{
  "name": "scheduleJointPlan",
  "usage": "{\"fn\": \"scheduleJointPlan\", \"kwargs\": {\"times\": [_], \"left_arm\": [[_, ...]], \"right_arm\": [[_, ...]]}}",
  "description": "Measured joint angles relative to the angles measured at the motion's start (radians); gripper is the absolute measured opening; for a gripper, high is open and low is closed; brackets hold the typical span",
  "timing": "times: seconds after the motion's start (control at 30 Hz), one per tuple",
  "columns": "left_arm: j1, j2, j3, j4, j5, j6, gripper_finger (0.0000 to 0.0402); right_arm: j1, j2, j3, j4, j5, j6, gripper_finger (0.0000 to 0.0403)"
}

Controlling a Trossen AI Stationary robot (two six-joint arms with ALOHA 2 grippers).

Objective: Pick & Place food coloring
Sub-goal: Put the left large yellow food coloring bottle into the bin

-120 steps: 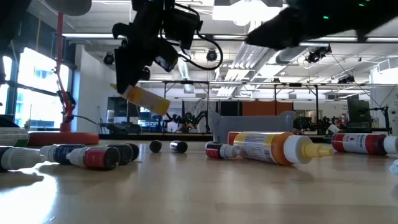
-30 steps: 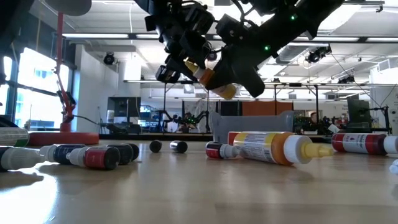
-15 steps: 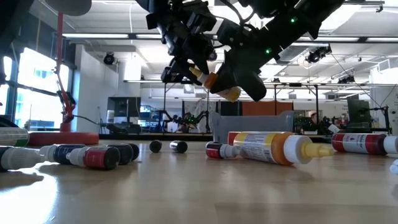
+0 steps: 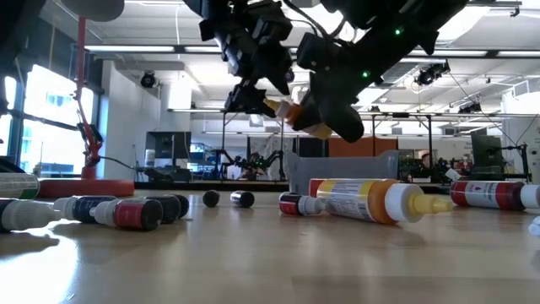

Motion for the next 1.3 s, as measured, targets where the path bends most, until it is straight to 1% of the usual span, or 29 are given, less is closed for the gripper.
{"fn": "scheduleJointPlan", "kwargs": {"times": [0.1,0.23,0.33,0.4,0.47,0.53,0.63,0.73,0.8,0.87,0.93,0.97,1.03,1.1,1.17,1.23,1.3], "left_arm": [[0.006,0.002,0.019,0.006,-0.007,0.019,0.0232],[0.035,0.000,0.121,-0.061,-0.035,0.132,0.0226],[0.075,-0.001,0.225,-0.219,-0.048,0.236,0.0225],[0.113,0.000,0.308,-0.323,-0.066,0.265,0.0225],[0.143,-0.002,0.380,-0.383,-0.112,0.304,0.0225],[0.170,-0.010,0.445,-0.442,-0.169,0.334,0.0225],[0.191,-0.022,0.548,-0.458,-0.221,0.365,0.0225],[0.216,-0.025,0.649,-0.491,-0.224,0.418,0.0225],[0.217,-0.027,0.706,-0.488,-0.226,0.454,0.0225],[0.216,-0.028,0.756,-0.491,-0.226,0.497,0.0225],[0.215,-0.028,0.790,-0.488,-0.225,0.538,0.0225],[0.214,-0.031,0.791,-0.472,-0.224,0.557,0.0225],[0.215,-0.035,0.783,-0.432,-0.211,0.585,0.0225],[0.215,-0.033,0.780,-0.433,-0.216,0.607,0.0225],[0.215,-0.030,0.781,-0.419,-0.235,0.627,0.0225],[0.215,-0.028,0.781,-0.424,-0.243,0.639,0.0225],[0.215,-0.024,0.781,-0.420,-0.258,0.654,0.0225]], "right_arm": [[-0.013,0.000,0.001,-0.027,0.035,0.046,0.0115],[-0.035,-0.005,0.002,-0.124,0.096,0.122,0.0115],[-0.054,-0.024,-0.001,-0.204,0.098,0.197,0.0115],[-0.066,-0.053,0.001,-0.238,0.116,0.251,0.0115],[-0.079,-0.077,0.001,-0.269,0.135,0.304,0.0115],[-0.093,-0.107,0.000,-0.284,0.126,0.353,0.0115],[-0.119,-0.158,-0.008,-0.255,0.105,0.414,0.0115],[-0.163,-0.203,-0.095,-0.116,0.121,0.470,0.0115],[-0.207,-0.235,-0.185,0.055,0.065,0.477,0.0115],[-0.258,-0.259,-0.290,0.287,-0.069,0.494,0.0115],[-0.305,-0.255,-0.393,0.529,-0.217,0.525,0.0115],[-0.326,-0.246,-0.436,0.625,-0.262,0.535,0.0115],[-0.362,-0.227,-0.502,0.753,-0.308,0.542,0.0115],[-0.390,-0.209,-0.537,0.793,-0.342,0.544,0.0115],[-0.407,-0.187,-0.546,0.783,-0.411,0.549,0.0115],[-0.414,-0.163,-0.534,0.785,-0.487,0.552,0.0115],[-0.418,-0.140,-0.511,0.792,-0.523,0.521,0.0115]]}}
